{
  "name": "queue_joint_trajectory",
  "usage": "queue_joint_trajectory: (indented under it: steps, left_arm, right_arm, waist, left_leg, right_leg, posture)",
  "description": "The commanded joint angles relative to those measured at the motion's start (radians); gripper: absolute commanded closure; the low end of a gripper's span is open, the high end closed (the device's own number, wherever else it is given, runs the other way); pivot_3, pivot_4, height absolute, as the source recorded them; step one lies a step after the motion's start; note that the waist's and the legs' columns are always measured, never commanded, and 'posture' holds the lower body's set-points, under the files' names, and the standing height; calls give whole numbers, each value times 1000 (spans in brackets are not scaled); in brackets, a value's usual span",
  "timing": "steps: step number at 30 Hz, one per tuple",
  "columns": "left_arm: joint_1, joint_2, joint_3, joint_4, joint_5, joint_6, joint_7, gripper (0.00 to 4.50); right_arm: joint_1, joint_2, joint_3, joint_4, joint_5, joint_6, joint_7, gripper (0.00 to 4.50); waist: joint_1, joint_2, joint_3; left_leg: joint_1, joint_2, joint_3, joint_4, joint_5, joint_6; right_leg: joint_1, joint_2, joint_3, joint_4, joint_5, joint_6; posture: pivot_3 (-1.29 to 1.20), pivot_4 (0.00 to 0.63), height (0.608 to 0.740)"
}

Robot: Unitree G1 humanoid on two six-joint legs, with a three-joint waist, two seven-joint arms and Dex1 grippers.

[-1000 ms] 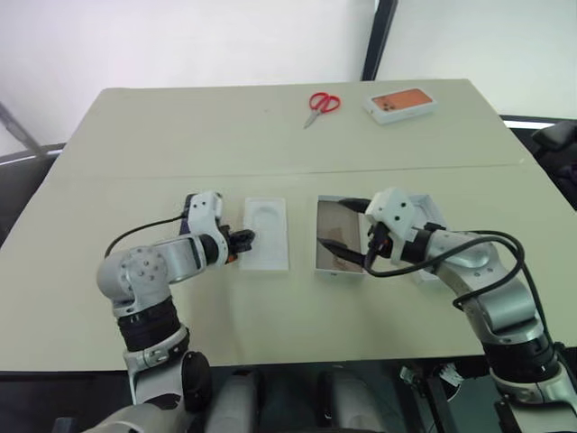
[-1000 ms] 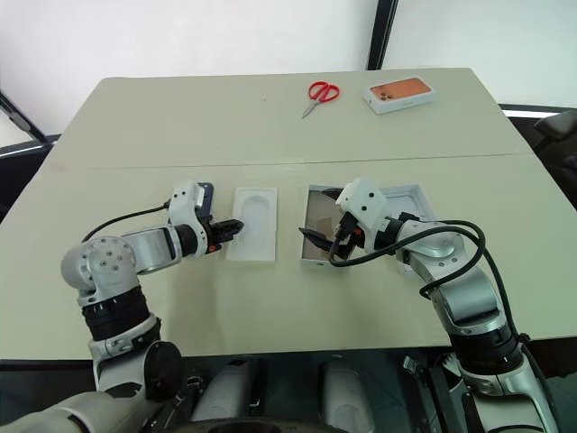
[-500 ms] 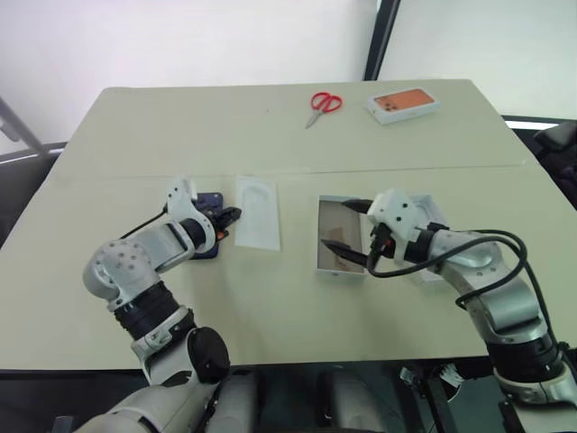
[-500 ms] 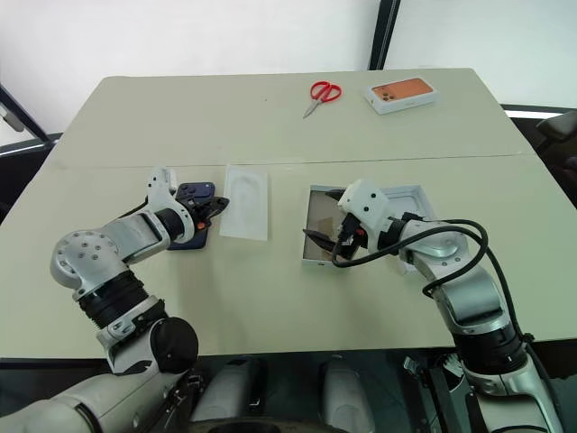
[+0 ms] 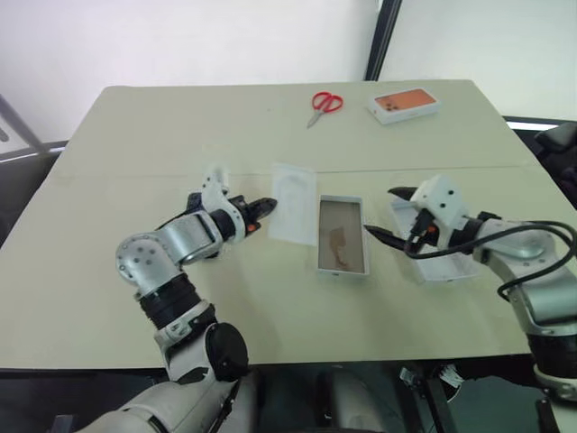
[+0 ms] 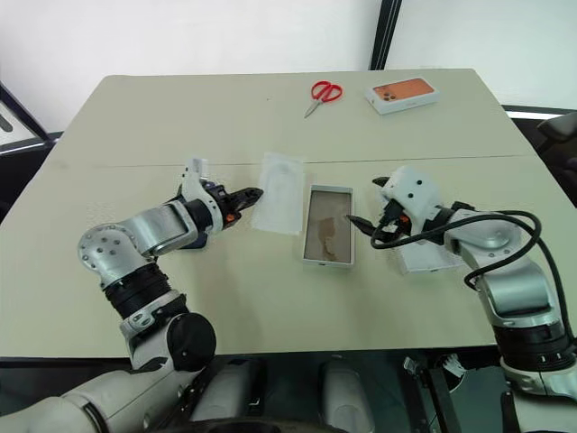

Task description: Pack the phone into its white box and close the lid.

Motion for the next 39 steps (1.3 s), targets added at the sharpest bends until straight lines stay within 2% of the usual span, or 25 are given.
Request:
queue_joint_trajectory:
  steps: [1, 9, 39]
  left_arm:
    - [-15, -157, -6, -5, -6, 4, 33, 4453]
    - [-17, -201, -52, 31, -26, 6, 60, 4453]
    - [-49, -56, -286, 307, -61, -161, -109, 4453]
  right_arm:
    - [7, -13, -37, -18, 5, -25, 6, 0]
    - [28, -10, -36, -31, 1, -27, 0, 0]
    - [29, 30, 0, -30, -9, -20, -32, 0]
  waist:
    - [-5, 0, 0]
    - [1, 0, 0]
    - [-1, 0, 0]
  left_leg:
    - [0, 0, 0, 0, 0, -1]
    - [0, 0, 0, 1, 1, -2]
    - [0, 0, 0, 2, 1, -2]
  right_leg:
    - [0, 0, 0, 0, 0, 0]
    - [0, 1, 0, 0, 0, 0]
    - [0, 1, 0, 0, 0, 0]
  posture:
    - [0, 150, 740]
    - [0, 150, 740]
    - [0, 150, 740]
